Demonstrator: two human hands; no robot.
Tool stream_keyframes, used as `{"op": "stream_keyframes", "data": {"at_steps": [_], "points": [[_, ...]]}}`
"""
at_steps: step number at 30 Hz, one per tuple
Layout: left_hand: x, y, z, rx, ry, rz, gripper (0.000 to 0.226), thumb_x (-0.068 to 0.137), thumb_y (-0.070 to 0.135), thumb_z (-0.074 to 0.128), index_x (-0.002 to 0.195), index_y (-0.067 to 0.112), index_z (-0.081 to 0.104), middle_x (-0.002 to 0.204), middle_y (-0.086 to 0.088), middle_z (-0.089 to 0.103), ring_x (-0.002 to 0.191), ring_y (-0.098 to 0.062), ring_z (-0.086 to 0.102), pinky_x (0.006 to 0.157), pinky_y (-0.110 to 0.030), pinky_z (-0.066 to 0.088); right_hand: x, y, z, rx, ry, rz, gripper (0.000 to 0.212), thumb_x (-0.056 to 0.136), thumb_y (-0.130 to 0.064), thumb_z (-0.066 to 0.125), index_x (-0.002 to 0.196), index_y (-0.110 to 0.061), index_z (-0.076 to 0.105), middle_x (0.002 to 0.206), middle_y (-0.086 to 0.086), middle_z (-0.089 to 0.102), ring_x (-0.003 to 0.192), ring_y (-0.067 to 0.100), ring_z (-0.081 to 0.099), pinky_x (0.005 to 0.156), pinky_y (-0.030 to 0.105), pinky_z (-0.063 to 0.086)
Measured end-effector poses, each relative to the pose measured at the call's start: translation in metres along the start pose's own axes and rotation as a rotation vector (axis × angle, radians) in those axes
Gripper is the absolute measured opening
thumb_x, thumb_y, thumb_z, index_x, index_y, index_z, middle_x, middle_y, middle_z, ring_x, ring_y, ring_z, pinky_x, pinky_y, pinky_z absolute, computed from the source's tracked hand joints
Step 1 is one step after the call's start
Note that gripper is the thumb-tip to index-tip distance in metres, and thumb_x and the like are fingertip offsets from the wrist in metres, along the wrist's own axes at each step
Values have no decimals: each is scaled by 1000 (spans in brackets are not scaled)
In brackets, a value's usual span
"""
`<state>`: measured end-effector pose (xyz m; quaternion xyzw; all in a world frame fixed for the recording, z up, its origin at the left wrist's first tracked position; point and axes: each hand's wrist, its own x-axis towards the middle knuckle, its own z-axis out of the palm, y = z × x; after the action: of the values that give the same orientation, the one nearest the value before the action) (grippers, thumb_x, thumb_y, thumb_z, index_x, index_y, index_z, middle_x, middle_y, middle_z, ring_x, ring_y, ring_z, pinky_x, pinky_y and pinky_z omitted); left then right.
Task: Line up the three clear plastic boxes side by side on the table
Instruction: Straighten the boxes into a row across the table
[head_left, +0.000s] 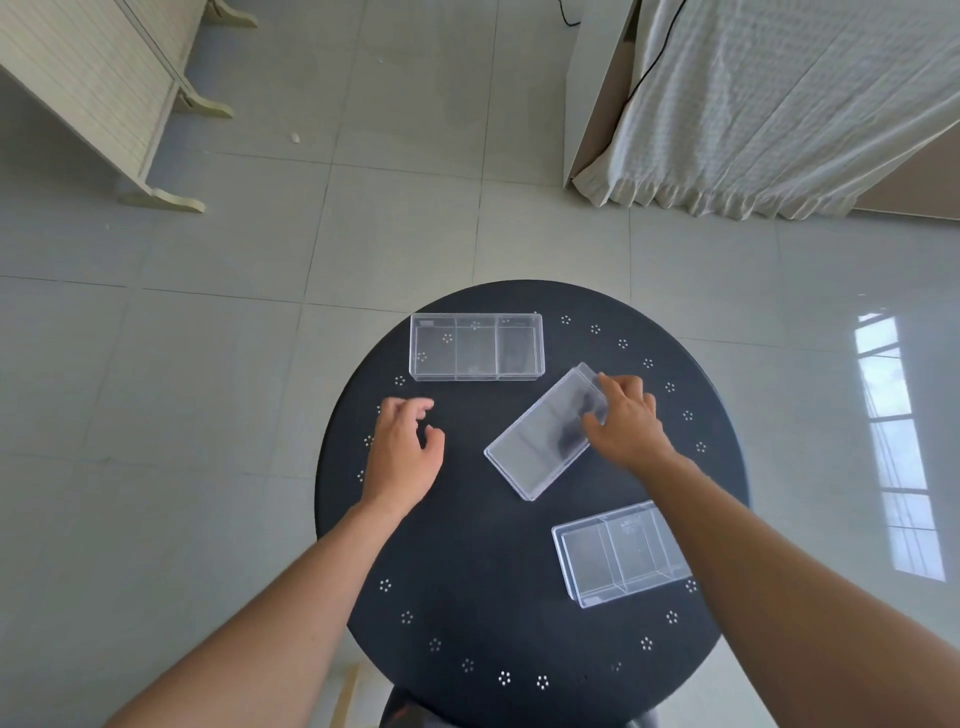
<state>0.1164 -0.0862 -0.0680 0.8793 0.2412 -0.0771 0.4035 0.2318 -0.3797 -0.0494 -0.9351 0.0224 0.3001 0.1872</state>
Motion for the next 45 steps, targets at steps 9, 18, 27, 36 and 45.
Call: {"op": "stream_keyframes", "data": {"at_steps": [9, 18, 27, 36, 45], "points": [[-55, -25, 6, -217, -234, -356, 46, 104, 24, 59, 150, 21, 56, 140, 5, 65, 104, -3, 65, 77, -20, 47, -61, -16, 55, 170, -96, 48, 53, 101, -27, 58, 148, -7, 45, 144, 17, 49, 134, 42, 47, 114, 49, 37], [-82, -36, -3, -350, -206, -438, 27, 101, 19, 62, 126, 24, 70, 119, 13, 73, 108, 2, 67, 74, -16, 44, -97, -25, 88, 263, -224, 156, 59, 99, -42, 58, 147, -12, 41, 138, 13, 62, 124, 36, 60, 91, 39, 45], [-81, -30, -21, -450, -63, -382, 39, 102, 53, 51, 93, 29, 80, 109, -5, 74, 93, -13, 77, 99, -48, 62, -139, -48, 67, 456, 127, -4, 57, 104, -40, 61, 153, -21, 37, 142, -5, 44, 114, 12, 50, 94, 31, 38], [-88, -38, -29, -618, -197, -563, 54, 113, 57, 32, 128, 23, 73, 127, -1, 75, 112, -21, 72, 113, -46, 50, -132, -58, 74, 462, 55, -34, 58, 103, -40, 60, 154, -21, 38, 155, -4, 45, 131, 16, 54, 99, 30, 40], [-94, -38, -33, -458, -191, -412, 26, 106, 40, 46, 90, 29, 63, 97, 14, 67, 95, -19, 64, 90, -40, 53, -121, -43, 73, 397, -68, -36, 70, 104, -40, 58, 164, -22, 28, 168, -1, 38, 151, 24, 43, 114, 38, 38]]}}
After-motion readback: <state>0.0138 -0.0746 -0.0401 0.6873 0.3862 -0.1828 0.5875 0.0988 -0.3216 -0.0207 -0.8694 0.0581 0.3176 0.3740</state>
